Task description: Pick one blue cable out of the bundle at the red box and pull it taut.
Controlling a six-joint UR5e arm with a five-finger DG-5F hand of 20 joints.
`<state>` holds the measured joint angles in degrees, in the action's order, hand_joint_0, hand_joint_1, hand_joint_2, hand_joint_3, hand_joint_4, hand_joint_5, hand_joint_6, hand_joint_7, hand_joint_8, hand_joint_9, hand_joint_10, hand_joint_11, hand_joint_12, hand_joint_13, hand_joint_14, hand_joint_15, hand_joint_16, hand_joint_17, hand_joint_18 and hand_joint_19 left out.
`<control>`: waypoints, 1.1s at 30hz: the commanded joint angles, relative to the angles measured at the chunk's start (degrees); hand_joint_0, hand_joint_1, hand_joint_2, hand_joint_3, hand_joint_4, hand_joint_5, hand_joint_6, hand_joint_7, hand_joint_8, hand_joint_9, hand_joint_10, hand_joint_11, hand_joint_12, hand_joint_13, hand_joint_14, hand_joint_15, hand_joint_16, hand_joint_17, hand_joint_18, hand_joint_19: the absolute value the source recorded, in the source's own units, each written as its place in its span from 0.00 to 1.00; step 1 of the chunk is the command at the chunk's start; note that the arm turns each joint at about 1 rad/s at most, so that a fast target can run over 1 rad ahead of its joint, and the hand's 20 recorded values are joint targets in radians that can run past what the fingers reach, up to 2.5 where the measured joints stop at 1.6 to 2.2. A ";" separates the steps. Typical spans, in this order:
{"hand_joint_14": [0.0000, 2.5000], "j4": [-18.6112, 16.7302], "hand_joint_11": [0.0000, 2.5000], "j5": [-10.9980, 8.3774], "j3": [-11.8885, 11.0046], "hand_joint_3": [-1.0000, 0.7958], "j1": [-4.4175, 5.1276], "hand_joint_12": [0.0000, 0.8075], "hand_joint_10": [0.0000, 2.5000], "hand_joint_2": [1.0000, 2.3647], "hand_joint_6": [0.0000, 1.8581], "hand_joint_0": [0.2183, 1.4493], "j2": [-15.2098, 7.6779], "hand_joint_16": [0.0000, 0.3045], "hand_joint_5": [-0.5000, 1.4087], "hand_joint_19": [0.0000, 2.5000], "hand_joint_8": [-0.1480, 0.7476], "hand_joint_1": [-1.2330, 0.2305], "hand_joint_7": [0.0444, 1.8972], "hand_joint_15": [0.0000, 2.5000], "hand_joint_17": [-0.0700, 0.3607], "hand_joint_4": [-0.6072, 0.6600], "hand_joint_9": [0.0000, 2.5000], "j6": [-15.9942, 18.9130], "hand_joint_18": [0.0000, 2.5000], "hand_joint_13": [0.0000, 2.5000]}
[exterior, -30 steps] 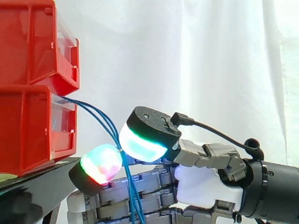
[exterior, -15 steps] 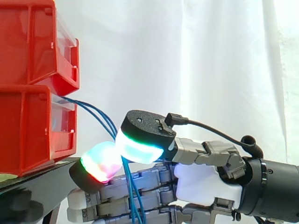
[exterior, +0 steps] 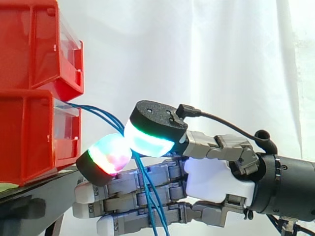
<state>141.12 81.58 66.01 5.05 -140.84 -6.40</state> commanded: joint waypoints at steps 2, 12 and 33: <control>0.00 1.88 0.14 0.51 0.00 0.45 -0.04 0.43 0.00 0.01 0.48 0.36 0.74 0.16 0.16 0.11 0.55 0.32 0.43 0.06 0.42 0.64 0.24 0.07 0.18 0.15; 0.00 9.17 0.16 0.51 0.00 0.43 -0.39 0.43 0.00 0.01 0.48 0.38 2.94 0.16 0.16 0.11 0.56 0.30 0.41 0.07 0.42 0.63 0.25 0.07 0.19 0.16; 0.00 17.44 0.18 0.69 -0.09 0.39 -0.48 0.43 0.00 0.01 0.48 0.40 4.79 0.16 0.16 0.11 0.57 0.27 0.40 0.07 0.42 0.64 0.26 0.86 0.20 0.17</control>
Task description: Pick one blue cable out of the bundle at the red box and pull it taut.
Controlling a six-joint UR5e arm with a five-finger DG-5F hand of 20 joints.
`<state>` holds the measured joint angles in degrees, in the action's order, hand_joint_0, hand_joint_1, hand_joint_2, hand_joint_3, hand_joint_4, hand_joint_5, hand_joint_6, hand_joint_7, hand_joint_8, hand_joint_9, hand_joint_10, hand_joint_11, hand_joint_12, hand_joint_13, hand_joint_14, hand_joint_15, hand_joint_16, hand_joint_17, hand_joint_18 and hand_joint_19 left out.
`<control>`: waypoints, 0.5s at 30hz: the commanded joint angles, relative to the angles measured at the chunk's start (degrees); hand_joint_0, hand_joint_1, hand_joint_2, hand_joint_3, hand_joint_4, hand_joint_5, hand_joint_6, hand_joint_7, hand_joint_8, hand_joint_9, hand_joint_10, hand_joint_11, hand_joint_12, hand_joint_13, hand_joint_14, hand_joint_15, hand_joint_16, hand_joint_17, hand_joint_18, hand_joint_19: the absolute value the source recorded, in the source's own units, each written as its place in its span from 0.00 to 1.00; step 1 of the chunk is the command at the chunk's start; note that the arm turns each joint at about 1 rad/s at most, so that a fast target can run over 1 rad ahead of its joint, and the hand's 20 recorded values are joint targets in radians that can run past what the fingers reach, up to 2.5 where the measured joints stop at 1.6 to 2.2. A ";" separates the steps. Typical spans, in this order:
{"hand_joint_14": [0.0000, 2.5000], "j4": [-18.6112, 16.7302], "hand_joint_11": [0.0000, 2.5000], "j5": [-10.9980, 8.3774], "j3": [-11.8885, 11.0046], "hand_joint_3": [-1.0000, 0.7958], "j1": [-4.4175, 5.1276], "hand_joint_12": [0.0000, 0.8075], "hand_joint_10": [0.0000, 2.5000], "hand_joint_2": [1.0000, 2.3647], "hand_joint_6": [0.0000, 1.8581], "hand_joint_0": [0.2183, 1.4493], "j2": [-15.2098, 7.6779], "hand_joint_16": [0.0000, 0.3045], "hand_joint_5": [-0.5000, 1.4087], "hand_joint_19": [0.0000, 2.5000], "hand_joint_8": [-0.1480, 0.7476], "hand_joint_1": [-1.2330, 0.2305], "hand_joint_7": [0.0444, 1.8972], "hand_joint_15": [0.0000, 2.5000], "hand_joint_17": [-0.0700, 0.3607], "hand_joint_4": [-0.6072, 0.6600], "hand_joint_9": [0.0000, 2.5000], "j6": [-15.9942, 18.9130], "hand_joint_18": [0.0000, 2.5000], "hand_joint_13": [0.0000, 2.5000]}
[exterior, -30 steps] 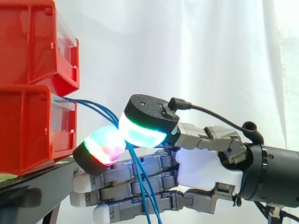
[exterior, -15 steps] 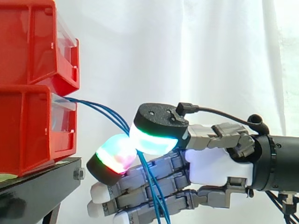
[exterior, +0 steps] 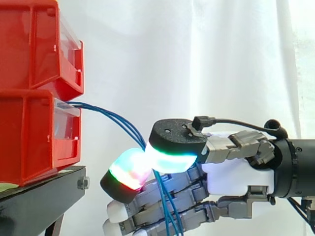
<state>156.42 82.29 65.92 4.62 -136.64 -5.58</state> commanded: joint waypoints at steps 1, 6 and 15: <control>0.00 3.28 0.18 0.06 0.00 0.39 -0.05 0.43 0.00 0.01 0.48 0.40 1.12 0.16 0.16 0.10 0.56 0.26 0.40 0.07 0.42 0.63 0.26 0.04 0.20 0.17; 0.00 7.93 0.18 0.06 0.00 0.38 -0.13 0.43 0.00 0.01 0.48 0.40 3.14 0.16 0.16 0.10 0.57 0.26 0.40 0.07 0.42 0.63 0.26 -0.05 0.20 0.17; 0.00 11.63 0.18 0.06 0.00 0.32 -0.22 0.43 0.00 0.00 0.48 0.40 4.81 0.16 0.16 0.10 0.56 0.25 0.42 0.07 0.42 0.67 0.26 0.04 0.20 0.17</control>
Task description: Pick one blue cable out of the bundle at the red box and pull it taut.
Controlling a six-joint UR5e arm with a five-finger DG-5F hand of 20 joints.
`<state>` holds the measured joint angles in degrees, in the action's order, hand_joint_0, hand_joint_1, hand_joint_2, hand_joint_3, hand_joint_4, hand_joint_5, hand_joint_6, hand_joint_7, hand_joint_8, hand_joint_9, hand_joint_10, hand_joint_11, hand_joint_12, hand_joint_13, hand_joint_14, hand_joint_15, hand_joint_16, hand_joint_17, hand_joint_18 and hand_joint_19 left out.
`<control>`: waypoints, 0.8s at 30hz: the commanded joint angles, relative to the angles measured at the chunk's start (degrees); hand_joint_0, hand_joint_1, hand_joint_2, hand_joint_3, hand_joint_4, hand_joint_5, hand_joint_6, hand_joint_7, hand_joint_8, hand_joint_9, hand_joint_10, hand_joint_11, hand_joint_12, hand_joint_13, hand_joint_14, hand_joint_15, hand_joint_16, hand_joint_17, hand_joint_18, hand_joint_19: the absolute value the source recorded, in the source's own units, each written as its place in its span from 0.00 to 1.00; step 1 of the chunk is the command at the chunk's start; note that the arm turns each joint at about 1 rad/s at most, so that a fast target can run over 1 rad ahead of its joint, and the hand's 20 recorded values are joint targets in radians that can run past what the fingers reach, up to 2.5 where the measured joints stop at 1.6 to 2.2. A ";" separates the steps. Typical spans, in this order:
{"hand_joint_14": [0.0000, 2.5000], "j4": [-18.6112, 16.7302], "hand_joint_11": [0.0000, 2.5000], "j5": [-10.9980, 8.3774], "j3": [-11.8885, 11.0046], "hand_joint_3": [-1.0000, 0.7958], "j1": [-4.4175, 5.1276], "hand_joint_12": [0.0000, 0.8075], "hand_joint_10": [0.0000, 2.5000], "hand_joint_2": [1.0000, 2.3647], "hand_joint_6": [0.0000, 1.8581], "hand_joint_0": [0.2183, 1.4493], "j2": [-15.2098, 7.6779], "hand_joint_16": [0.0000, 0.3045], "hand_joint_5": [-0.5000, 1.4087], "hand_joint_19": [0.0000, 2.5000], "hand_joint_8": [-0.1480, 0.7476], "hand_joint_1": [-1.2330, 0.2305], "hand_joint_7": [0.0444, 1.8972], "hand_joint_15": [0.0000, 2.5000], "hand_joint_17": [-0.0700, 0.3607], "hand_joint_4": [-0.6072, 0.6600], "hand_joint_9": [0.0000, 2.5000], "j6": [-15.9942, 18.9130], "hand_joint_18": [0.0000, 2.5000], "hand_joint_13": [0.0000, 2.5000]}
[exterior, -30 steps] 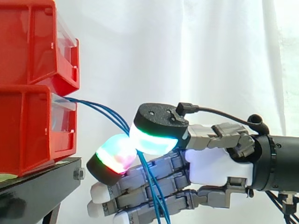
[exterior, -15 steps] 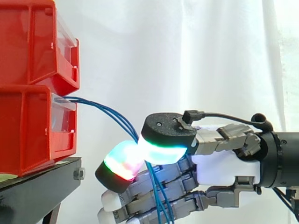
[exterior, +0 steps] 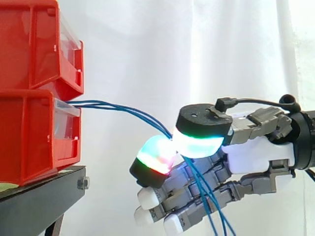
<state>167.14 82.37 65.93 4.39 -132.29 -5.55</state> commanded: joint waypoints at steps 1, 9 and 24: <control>0.00 1.09 0.18 -0.01 -0.01 0.30 0.00 0.43 0.00 0.00 0.48 0.39 0.63 0.16 0.16 0.11 0.56 0.26 0.43 0.07 0.42 0.67 0.26 0.01 0.20 0.17; 0.00 2.93 0.18 -0.01 -0.01 0.28 -0.09 0.43 0.00 0.00 0.48 0.35 1.34 0.16 0.16 0.12 0.57 0.30 0.44 0.08 0.42 0.67 0.27 0.01 0.20 0.18; 0.00 3.02 0.19 -0.10 -0.01 0.30 0.00 0.43 0.00 0.00 0.48 0.32 1.42 0.16 0.17 0.13 0.59 0.38 0.46 0.08 0.42 0.66 0.31 -0.08 0.22 0.19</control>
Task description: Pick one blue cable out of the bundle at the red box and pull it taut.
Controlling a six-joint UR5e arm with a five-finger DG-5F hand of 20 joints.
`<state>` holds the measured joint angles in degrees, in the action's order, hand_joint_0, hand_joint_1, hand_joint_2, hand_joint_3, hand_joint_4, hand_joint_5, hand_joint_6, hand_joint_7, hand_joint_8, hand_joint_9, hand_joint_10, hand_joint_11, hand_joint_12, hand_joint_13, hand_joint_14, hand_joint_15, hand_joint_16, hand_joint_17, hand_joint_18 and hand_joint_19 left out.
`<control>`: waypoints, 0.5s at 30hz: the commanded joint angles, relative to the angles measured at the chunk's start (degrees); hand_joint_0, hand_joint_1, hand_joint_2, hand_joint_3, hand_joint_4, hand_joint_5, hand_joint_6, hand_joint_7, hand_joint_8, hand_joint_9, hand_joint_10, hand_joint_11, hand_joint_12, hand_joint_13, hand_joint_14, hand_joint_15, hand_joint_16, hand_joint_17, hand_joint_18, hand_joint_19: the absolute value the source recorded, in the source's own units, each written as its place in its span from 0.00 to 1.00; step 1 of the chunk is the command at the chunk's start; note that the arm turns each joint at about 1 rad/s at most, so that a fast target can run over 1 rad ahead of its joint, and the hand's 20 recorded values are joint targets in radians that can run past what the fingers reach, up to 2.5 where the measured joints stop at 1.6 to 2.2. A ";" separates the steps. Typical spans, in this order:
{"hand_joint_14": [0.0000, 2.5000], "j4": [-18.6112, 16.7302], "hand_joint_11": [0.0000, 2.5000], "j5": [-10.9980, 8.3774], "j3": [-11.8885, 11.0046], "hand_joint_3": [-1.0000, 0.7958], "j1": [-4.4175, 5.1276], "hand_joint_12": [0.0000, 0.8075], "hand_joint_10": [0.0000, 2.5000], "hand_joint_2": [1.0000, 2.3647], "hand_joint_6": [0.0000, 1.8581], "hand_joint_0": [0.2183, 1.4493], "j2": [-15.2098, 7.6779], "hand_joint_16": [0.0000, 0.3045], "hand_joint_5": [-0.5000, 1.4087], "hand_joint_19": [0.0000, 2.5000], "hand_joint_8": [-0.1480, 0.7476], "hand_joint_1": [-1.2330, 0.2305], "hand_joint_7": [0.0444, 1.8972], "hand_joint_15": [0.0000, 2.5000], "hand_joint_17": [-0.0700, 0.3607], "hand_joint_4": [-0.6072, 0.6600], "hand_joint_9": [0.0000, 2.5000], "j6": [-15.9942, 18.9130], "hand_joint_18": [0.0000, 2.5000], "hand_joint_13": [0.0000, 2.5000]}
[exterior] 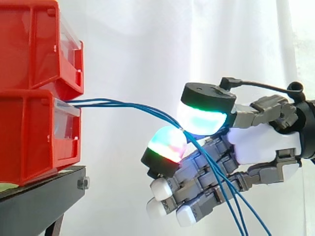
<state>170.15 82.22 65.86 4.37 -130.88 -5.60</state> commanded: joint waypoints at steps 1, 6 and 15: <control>0.00 0.00 0.20 0.05 -0.03 0.31 0.11 0.43 0.00 0.00 0.47 0.33 -0.08 0.16 0.17 0.13 0.59 0.38 0.46 0.08 0.42 0.66 0.32 -0.03 0.22 0.19; 0.00 0.00 0.22 -0.04 -0.03 0.34 0.20 0.43 0.01 0.01 0.48 0.34 0.01 0.16 0.17 0.13 0.59 0.37 0.48 0.09 0.42 0.65 0.33 -0.03 0.23 0.20; 0.00 2.73 0.27 -0.04 -1.70 0.35 0.20 0.43 0.01 0.01 0.48 0.36 0.01 0.16 0.18 0.13 0.60 0.35 0.48 0.09 0.42 0.64 0.36 -0.11 0.23 0.21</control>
<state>171.42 82.18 64.82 4.56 -130.87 -5.68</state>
